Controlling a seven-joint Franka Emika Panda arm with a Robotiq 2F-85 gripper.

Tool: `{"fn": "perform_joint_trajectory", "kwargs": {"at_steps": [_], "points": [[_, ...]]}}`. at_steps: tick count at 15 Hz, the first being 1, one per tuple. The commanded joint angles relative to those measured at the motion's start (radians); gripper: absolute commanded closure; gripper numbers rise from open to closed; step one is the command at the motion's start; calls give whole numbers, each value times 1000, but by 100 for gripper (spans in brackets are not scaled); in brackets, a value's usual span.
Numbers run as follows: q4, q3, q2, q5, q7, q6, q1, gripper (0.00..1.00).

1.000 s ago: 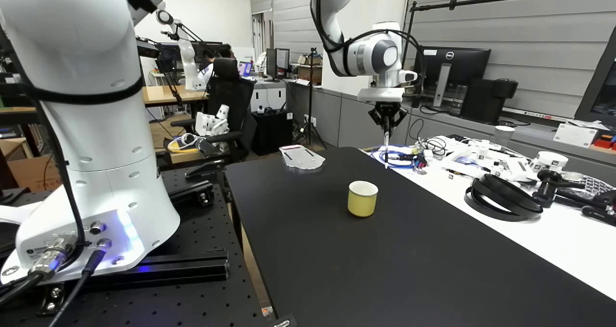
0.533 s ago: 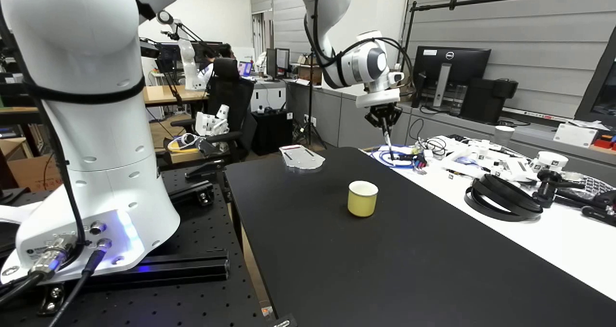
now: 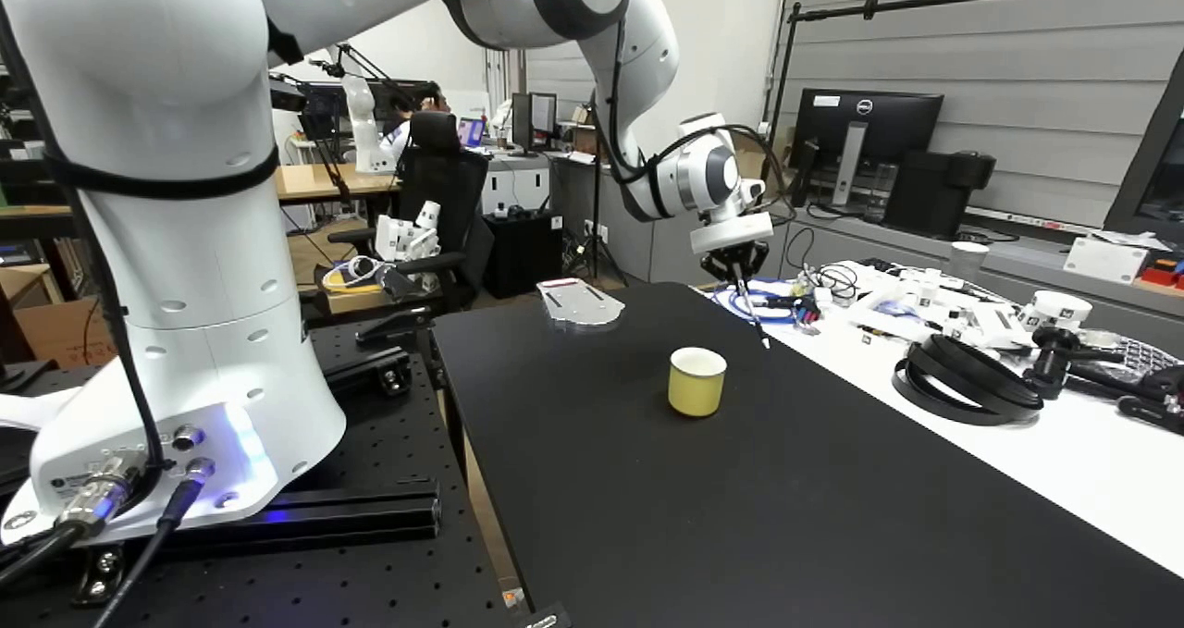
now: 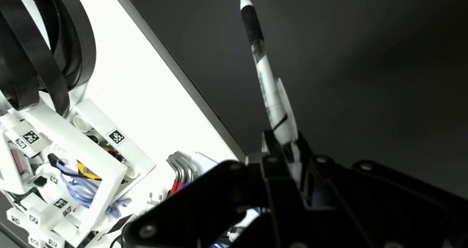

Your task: Remove the pen out of the cup and put it on the table

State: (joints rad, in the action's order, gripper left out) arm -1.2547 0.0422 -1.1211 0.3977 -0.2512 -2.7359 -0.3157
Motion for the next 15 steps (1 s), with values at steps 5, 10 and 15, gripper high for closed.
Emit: {"fn": "perform_joint_trajectory", "kwargs": {"at_steps": [5, 10, 15], "points": [[220, 61, -186, 44, -37, 17, -25, 97], [301, 67, -259, 37, -52, 38, -26, 97], [370, 65, -311, 30, -63, 69, -24, 97]]}}
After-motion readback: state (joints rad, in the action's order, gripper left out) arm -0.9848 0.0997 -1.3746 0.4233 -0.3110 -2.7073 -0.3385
